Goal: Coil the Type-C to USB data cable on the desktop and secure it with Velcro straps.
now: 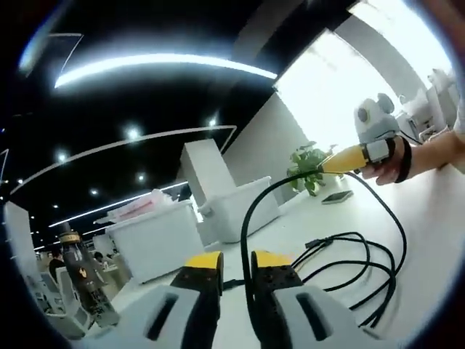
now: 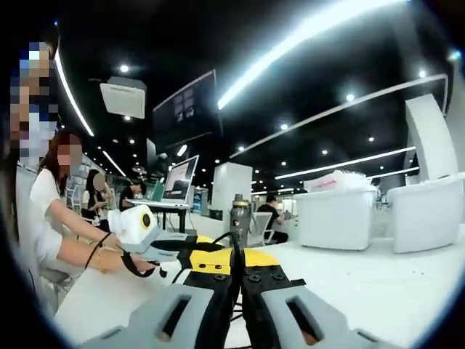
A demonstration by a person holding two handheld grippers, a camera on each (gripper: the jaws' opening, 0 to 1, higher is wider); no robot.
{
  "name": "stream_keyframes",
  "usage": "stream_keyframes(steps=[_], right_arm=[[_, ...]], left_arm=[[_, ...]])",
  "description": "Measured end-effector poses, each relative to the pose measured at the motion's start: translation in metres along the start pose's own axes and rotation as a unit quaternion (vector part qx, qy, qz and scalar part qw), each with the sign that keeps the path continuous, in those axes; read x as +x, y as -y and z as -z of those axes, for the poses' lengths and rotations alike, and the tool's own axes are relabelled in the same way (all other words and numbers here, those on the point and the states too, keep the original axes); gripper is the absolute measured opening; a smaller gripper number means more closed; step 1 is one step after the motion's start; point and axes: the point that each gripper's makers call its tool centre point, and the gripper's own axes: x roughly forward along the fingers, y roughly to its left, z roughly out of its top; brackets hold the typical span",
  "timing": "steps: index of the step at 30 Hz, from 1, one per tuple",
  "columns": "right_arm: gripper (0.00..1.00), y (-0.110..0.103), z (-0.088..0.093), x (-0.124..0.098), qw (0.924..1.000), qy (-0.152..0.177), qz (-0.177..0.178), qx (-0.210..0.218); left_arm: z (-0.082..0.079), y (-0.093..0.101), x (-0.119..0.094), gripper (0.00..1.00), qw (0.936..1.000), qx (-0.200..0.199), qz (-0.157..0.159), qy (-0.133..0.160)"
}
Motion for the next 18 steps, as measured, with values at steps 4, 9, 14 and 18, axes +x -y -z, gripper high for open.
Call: stream_keyframes(steps=[4, 9, 14, 18], right_arm=[[0.02, -0.006, 0.000, 0.000, 0.9999, 0.002, -0.010, 0.010], [0.04, 0.006, 0.004, 0.000, 0.9995, -0.004, 0.027, -0.015], [0.10, 0.045, 0.002, -0.013, 0.9937, 0.000, 0.098, 0.054], [0.14, 0.072, 0.045, -0.022, 0.9842, -0.088, 0.133, 0.077]], left_arm=[[0.000, 0.006, 0.000, 0.06, 0.9997, 0.022, 0.010, -0.005], [-0.004, -0.005, -0.002, 0.04, 0.9989, 0.044, -0.015, 0.003], [-0.002, -0.020, -0.006, 0.04, 0.9959, 0.074, -0.049, -0.014], [-0.013, -0.020, -0.009, 0.04, 0.9967, 0.063, -0.051, 0.003]])
